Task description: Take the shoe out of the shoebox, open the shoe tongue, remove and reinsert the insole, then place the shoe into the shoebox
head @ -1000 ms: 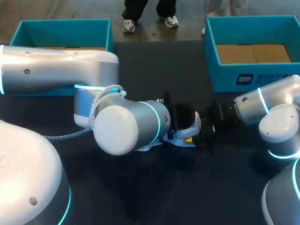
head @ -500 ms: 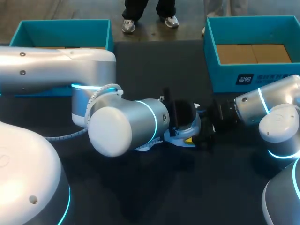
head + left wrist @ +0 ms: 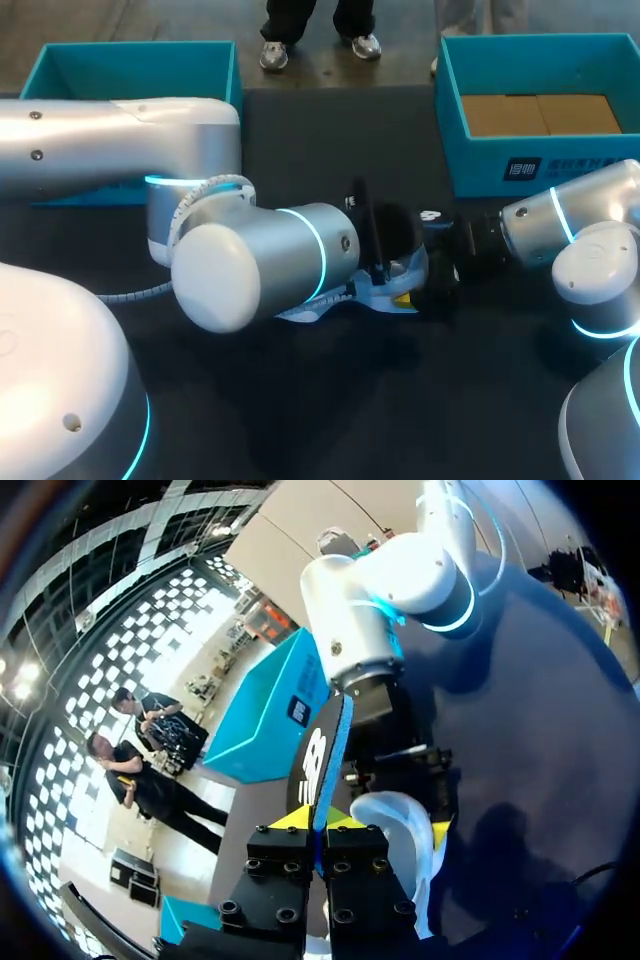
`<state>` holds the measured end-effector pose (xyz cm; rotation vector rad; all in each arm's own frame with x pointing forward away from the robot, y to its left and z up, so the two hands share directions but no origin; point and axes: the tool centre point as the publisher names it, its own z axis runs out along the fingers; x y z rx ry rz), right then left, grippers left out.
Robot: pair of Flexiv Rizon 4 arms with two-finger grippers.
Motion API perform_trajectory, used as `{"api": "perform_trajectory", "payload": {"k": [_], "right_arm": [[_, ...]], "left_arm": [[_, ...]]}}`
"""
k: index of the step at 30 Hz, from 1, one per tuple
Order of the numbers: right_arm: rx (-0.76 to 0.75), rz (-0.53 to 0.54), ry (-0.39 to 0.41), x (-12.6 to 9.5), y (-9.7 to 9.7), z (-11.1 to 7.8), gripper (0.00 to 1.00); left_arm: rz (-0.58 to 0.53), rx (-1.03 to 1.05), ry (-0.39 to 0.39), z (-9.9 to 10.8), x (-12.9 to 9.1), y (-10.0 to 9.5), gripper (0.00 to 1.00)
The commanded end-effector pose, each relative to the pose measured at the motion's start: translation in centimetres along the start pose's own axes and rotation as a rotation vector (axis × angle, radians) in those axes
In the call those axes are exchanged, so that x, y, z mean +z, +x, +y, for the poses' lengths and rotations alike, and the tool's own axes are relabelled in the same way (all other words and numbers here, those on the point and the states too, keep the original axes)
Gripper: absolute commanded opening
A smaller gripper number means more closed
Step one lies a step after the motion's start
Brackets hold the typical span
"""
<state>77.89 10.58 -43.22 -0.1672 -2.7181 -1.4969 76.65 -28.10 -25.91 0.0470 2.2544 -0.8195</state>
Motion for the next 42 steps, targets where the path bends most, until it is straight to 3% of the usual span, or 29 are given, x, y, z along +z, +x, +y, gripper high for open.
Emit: {"api": "perform_trajectory", "payload": {"k": [1, 16, 20, 32, 42], "right_arm": [[0.001, 0.000, 0.003, 1.1, 0.1, -0.7, 0.00], [0.001, 0.000, 0.003, 1.1, 0.1, -0.7, 0.00], [0.001, 0.000, 0.003, 1.1, 0.1, -0.7, 0.00], [0.001, 0.000, 0.003, 1.1, 0.1, -0.7, 0.00], [0.001, 0.000, 0.003, 1.1, 0.1, -0.7, 0.00]], "left_arm": [[0.016, -0.023, 0.016, -0.8, -0.6, -0.8, 0.00], [0.089, -0.138, 0.121, -5.1, -2.6, -3.3, 0.00], [0.217, -0.193, 0.183, -6.0, -2.9, -4.4, 0.00], [0.483, -0.248, 0.281, -7.0, -3.6, -5.5, 0.00], [0.503, -0.260, 0.296, -7.2, -3.4, -5.7, 0.00]]}}
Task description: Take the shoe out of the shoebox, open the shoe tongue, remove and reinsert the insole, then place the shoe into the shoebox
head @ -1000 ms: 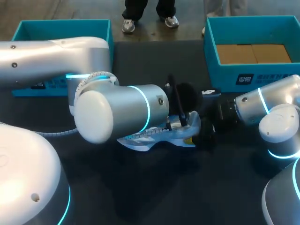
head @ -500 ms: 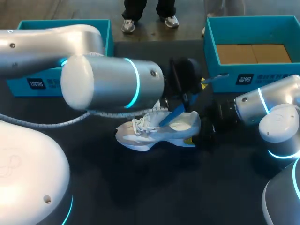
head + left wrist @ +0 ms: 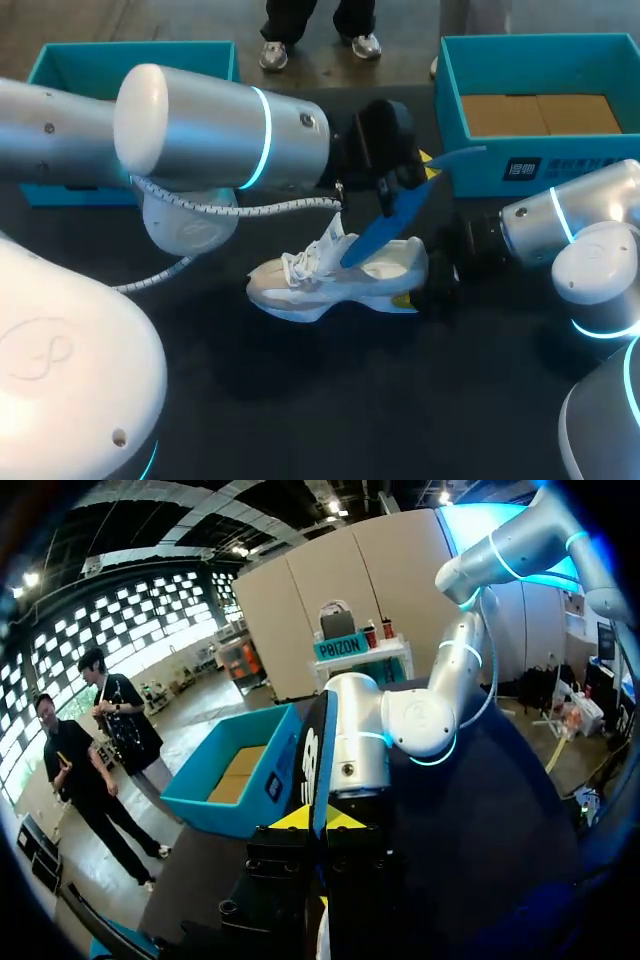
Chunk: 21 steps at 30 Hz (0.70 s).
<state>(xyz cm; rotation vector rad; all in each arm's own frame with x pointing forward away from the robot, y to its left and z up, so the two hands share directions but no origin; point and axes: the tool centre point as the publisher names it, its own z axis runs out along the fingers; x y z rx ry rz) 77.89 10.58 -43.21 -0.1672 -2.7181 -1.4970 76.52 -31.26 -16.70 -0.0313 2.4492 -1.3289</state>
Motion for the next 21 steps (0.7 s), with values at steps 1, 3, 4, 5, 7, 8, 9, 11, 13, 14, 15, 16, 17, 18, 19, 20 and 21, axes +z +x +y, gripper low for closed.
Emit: {"api": "perform_trajectory", "payload": {"k": [1, 3, 4, 5, 7, 8, 9, 11, 13, 14, 15, 16, 17, 18, 19, 20, 21], "right_arm": [[0.001, 0.000, 0.003, 1.1, 0.1, -0.7, 0.00], [0.001, 0.000, 0.003, 1.1, 0.1, -0.7, 0.00], [0.001, 0.000, 0.003, 1.1, 0.1, -0.7, 0.00], [0.001, 0.000, 0.003, 1.1, 0.1, -0.7, 0.00], [0.001, 0.000, 0.003, 1.1, 0.1, -0.7, 0.00], [0.001, 0.000, 0.003, 1.1, 0.1, -0.7, 0.00], [0.001, 0.000, 0.003, 1.1, 0.1, -0.7, 0.00], [0.001, 0.000, 0.003, 1.1, 0.1, -0.7, 0.00], [0.001, 0.000, 0.003, 1.1, 0.1, -0.7, 0.00], [0.001, 0.000, 0.003, 1.1, 0.1, -0.7, 0.00], [0.001, 0.000, 0.003, 1.1, 0.1, -0.7, 0.00], [0.001, 0.000, 0.003, 1.1, 0.1, -0.7, 0.00], [0.001, 0.000, 0.003, 1.1, 0.1, -0.7, 0.00], [0.001, 0.000, 0.003, 1.1, 0.1, -0.7, 0.00], [0.001, 0.000, 0.003, 1.1, 0.1, -0.7, 0.00], [0.001, 0.000, 0.003, 1.1, 0.1, -0.7, 0.00], [0.001, 0.000, 0.003, 1.1, 0.1, -0.7, 0.00]], "left_arm": [[0.211, -0.006, 0.007, 0.1, -0.4, -0.5, 0.00], [0.251, -0.035, 0.014, 0.0, -0.2, -0.8, 0.00], [0.271, -0.047, 0.024, 0.0, -0.2, -0.9, 0.00], [0.287, -0.065, 0.024, 0.0, -0.1, -1.1, 0.00], [0.322, -0.085, 0.020, -0.1, 0.0, -1.3, 0.00], [0.355, -0.104, 0.017, -0.2, 0.2, -1.5, 0.00], [0.399, -0.119, 0.025, -0.2, 0.2, -1.7, 0.00], [0.466, -0.150, 0.032, -0.3, 0.3, -2.1, 0.00], [0.535, -0.172, 0.047, -0.4, 0.3, -2.3, 0.00], [0.558, -0.178, 0.047, -0.4, 0.3, -2.4, 0.00], [0.602, -0.188, 0.062, -0.5, 0.3, -2.6, 0.00], [0.609, -0.190, 0.064, -0.5, 0.3, -2.6, 0.00], [0.638, -0.193, 0.070, -0.5, 0.3, -2.7, 0.00], [0.689, -0.199, 0.088, -0.7, 0.2, -2.8, 0.00], [0.706, -0.200, 0.096, -0.7, 0.2, -2.9, 0.00], [0.728, -0.198, 0.104, -0.9, 0.1, -3.0, 0.00], [0.749, -0.200, 0.118, -1.1, 0.0, -3.1, 0.00]]}}
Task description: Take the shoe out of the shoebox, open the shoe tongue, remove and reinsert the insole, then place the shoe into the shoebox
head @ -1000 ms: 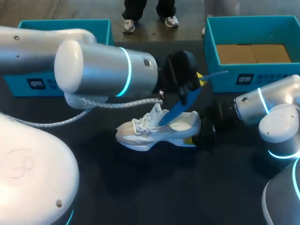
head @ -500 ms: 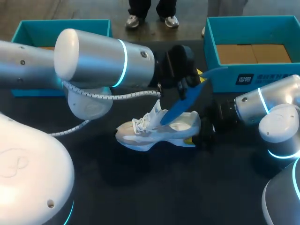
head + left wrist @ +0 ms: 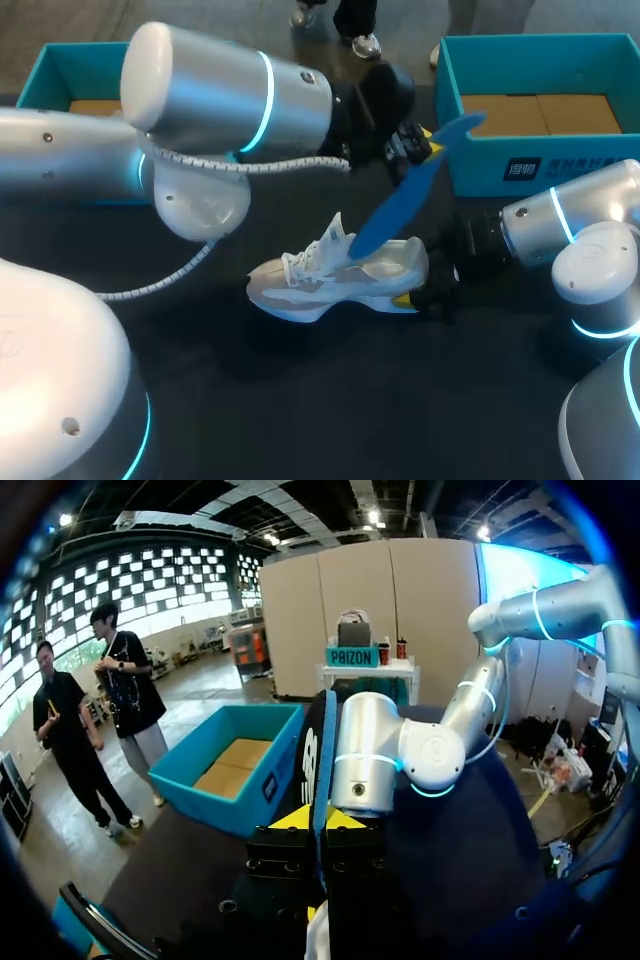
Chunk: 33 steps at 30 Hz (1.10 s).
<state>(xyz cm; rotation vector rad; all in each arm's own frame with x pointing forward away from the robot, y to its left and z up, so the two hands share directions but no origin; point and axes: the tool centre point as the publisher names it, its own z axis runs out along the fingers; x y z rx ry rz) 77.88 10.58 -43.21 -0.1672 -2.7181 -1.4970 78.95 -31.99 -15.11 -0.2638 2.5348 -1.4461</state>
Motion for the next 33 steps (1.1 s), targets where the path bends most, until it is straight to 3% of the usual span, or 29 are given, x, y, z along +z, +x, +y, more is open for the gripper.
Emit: {"api": "perform_trajectory", "payload": {"k": [1, 19, 25, 33], "right_arm": [[0.001, 0.000, 0.003, 1.1, 0.1, -0.7, 0.00], [0.001, 0.000, 0.003, 1.1, 0.1, -0.7, 0.00], [0.001, 0.000, 0.003, 1.1, 0.1, -0.7, 0.00], [0.001, 0.000, 0.003, 1.1, 0.1, -0.7, 0.00]], "left_arm": [[0.735, -0.004, 0.043, 0.0, -0.7, -0.6, 0.00], [1.060, -0.043, 0.283, -3.7, -3.8, -1.2, 0.00], [1.178, -0.041, 0.316, -4.1, -4.7, -1.0, 0.00], [1.229, -0.034, 0.320, -3.6, -5.8, -0.9, 0.00]]}}
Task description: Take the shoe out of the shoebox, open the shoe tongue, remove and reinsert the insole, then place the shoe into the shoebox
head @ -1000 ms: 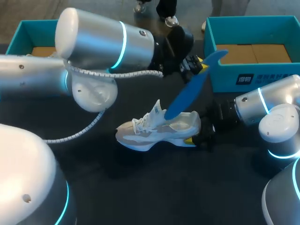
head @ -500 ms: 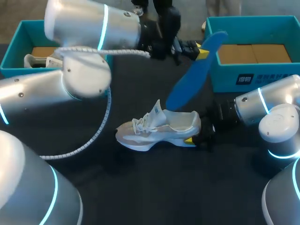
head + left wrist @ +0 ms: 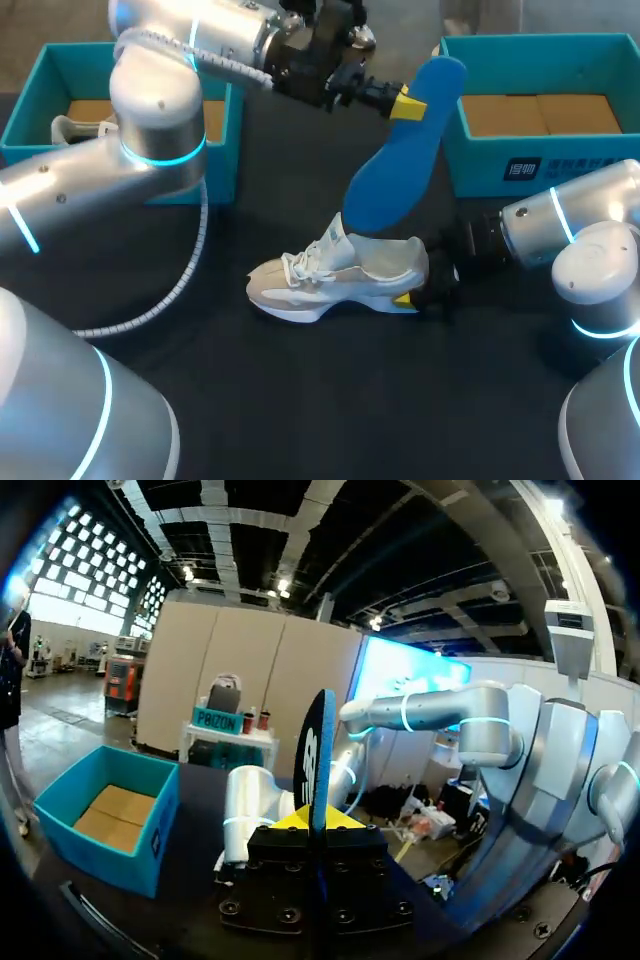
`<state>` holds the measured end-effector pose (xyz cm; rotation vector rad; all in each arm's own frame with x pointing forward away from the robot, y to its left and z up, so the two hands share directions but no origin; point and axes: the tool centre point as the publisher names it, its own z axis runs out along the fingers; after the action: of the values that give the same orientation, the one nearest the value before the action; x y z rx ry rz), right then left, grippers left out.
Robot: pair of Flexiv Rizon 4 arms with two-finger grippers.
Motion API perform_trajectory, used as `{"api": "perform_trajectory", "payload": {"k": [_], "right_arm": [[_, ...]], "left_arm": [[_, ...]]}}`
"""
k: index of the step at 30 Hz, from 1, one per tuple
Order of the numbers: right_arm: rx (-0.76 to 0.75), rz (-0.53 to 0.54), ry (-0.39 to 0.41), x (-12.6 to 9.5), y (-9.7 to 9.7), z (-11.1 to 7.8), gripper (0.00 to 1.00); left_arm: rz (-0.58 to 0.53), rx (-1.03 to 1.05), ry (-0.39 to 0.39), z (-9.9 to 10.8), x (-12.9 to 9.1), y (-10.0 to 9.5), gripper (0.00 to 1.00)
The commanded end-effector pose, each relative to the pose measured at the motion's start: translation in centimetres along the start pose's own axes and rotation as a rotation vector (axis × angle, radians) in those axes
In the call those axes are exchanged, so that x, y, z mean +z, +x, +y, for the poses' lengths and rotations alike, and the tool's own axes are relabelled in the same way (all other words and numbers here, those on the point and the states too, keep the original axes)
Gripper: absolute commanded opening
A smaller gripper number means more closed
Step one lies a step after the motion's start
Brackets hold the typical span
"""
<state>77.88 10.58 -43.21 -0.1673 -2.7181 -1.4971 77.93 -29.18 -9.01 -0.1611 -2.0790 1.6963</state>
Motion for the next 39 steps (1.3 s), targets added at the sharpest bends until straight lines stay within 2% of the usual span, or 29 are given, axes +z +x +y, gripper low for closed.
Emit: {"api": "perform_trajectory", "payload": {"k": [1, 31, 39], "right_arm": [[0.001, 0.000, 0.003, 1.1, 0.1, -0.7, 0.00], [0.001, 0.000, 0.003, 1.1, 0.1, -0.7, 0.00], [0.001, 0.000, 0.003, 1.1, 0.1, -0.7, 0.00]], "left_arm": [[0.501, 0.004, -0.013, 0.1, -0.6, -0.3, 0.00], [0.501, 0.004, -0.013, 0.1, -0.6, -0.3, 0.00], [0.378, -0.014, 0.100, -2.2, -1.1, 2.6, 0.00]]}}
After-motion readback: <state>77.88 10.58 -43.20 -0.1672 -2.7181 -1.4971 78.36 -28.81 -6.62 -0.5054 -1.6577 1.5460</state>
